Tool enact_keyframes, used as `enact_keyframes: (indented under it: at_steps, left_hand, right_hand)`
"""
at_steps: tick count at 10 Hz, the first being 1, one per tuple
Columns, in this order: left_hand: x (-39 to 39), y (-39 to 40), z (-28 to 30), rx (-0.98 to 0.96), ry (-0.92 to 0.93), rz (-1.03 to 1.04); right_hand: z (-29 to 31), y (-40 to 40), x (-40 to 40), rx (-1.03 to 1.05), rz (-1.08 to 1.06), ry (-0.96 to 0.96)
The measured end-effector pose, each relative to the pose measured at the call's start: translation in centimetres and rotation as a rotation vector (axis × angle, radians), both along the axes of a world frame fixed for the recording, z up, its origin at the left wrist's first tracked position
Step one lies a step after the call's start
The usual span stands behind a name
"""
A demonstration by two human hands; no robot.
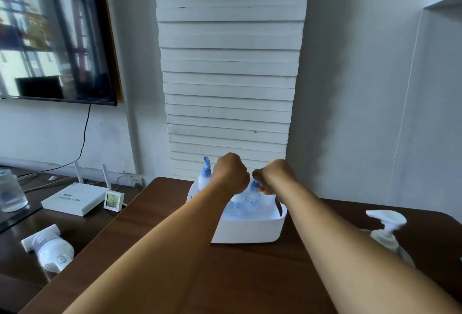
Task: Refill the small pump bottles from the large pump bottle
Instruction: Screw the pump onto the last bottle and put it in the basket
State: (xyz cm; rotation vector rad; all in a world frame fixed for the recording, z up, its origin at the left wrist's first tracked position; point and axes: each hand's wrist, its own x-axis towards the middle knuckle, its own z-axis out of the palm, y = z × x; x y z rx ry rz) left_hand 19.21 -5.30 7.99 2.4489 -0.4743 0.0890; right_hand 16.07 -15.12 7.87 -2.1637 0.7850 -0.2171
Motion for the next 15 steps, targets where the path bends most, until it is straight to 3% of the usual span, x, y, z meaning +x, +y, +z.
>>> enact_keyframes:
  at_steps: [1,4,7,9,12,15]
  left_hand:
    - [0.4,-0.5,-0.1,0.105,-0.003,0.016]
    - [2.5,-1.6,-1.1,0.069,-0.003,0.037]
    - [1.5,-1.7,-0.7,0.175,-0.049,0.034]
    - [0.4,-1.2,-0.3,0.195,-0.093,0.006]
    - [-3.1,2.2,-1.0,-0.116,-0.214,0.044]
    - [-7.1,6.3,-6.6,0.114,-0.215,-0.089]
  right_hand:
    - [-0.3,-0.1,0.7,-0.030,0.000,0.023]
    - [-0.8,-0.7,2.6,-0.056,-0.015,0.001]
    - [-1.3,-1.0,3.1,-0.041,-0.002,0.003]
    - [-1.3,-1.0,1.8,-0.137,0.009,0.023]
    - [-3.0,-0.3,-2.2,-0.137,-0.083,-0.037]
    - [-4.8,2.2,-6.0,0.094,-0.139,-0.133]
